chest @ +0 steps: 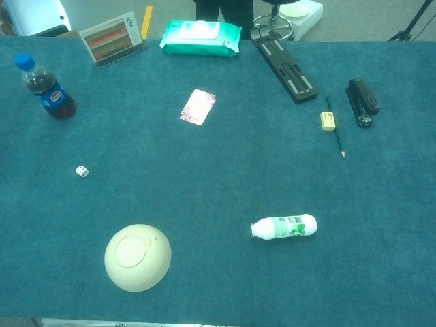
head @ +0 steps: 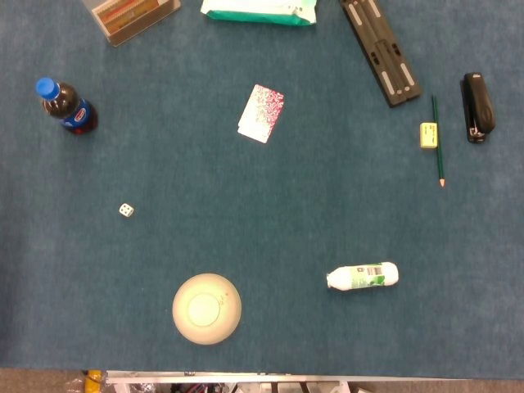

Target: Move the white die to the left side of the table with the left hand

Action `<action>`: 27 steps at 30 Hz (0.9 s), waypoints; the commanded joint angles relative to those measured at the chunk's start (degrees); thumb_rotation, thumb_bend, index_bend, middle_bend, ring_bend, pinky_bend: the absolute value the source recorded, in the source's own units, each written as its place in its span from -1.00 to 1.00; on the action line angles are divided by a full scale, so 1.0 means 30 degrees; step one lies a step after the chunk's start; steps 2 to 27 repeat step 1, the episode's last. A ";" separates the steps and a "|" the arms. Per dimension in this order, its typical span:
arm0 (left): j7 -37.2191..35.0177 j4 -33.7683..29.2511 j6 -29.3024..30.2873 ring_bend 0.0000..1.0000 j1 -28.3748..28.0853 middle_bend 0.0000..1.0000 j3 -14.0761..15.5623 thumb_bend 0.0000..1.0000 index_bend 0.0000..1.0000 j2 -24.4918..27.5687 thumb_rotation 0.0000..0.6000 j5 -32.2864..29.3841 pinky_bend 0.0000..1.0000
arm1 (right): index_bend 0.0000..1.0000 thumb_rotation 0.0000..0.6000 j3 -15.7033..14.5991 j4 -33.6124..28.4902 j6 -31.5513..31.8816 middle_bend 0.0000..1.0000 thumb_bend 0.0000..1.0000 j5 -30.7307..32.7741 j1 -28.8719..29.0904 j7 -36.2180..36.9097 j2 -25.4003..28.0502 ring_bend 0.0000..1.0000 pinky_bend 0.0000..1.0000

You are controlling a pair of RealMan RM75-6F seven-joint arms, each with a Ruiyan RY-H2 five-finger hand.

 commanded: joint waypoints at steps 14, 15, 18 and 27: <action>0.0149 -0.0059 -0.0058 -0.76 0.0022 -0.54 -0.0084 -0.48 -0.18 -0.0006 1.00 0.0104 -0.49 | -0.28 1.00 0.0077 0.0492 -0.0357 -0.19 -0.78 -0.0018 0.0161 0.0462 -0.0249 -0.41 -0.35; 0.0149 -0.0059 -0.0058 -0.76 0.0022 -0.54 -0.0084 -0.48 -0.18 -0.0006 1.00 0.0104 -0.49 | -0.28 1.00 0.0077 0.0492 -0.0357 -0.19 -0.78 -0.0018 0.0161 0.0462 -0.0249 -0.41 -0.35; 0.0149 -0.0059 -0.0058 -0.76 0.0022 -0.54 -0.0084 -0.48 -0.18 -0.0006 1.00 0.0104 -0.49 | -0.28 1.00 0.0077 0.0492 -0.0357 -0.19 -0.78 -0.0018 0.0161 0.0462 -0.0249 -0.41 -0.35; 0.0149 -0.0059 -0.0058 -0.76 0.0022 -0.54 -0.0084 -0.48 -0.18 -0.0006 1.00 0.0104 -0.49 | -0.28 1.00 0.0077 0.0492 -0.0357 -0.19 -0.78 -0.0018 0.0161 0.0462 -0.0249 -0.41 -0.35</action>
